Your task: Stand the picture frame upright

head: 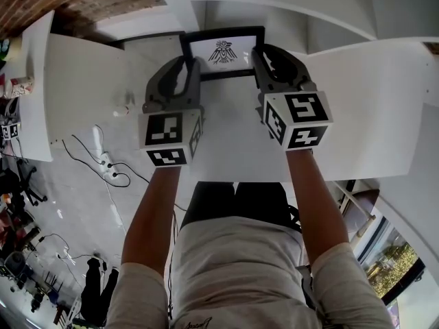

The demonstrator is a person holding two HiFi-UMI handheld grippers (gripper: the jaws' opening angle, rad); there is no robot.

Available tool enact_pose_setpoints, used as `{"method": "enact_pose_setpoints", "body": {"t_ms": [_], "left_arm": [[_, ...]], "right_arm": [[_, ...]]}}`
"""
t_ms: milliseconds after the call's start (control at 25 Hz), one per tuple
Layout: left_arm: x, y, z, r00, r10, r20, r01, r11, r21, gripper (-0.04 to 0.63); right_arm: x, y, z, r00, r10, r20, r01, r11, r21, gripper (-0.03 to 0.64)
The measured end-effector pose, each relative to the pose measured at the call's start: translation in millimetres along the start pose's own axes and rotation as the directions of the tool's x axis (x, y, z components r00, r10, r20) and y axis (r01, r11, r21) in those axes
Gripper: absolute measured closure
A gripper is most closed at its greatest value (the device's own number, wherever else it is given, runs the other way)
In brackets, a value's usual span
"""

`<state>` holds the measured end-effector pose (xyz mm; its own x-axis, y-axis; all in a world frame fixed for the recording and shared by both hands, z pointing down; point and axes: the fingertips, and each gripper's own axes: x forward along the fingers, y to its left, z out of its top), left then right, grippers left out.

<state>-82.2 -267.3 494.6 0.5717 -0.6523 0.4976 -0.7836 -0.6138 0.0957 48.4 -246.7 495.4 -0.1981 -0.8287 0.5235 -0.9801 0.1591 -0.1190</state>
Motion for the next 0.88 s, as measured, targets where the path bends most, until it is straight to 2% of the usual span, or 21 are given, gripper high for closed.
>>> {"method": "enact_pose_setpoints", "body": {"t_ms": [280, 480, 880], "left_arm": [[12.1, 2.9, -9.8, 0.999, 0.009, -0.042, -0.009, 1.000, 0.001, 0.505], [17.6, 7.1, -9.4, 0.999, 0.022, -0.043, -0.022, 1.000, 0.002, 0.517], [24.6, 5.6, -10.6, 0.999, 0.025, -0.047, -0.025, 1.000, 0.003, 0.520]], "right_arm": [[7.6, -4.6, -6.2, 1.000, 0.004, -0.014, -0.004, 1.000, 0.026, 0.535], [11.1, -6.6, -9.7, 1.000, 0.011, -0.011, -0.010, 0.998, 0.061, 0.540], [13.0, -12.2, -10.2, 1.000, -0.005, -0.014, 0.006, 0.998, 0.063, 0.541]]}}
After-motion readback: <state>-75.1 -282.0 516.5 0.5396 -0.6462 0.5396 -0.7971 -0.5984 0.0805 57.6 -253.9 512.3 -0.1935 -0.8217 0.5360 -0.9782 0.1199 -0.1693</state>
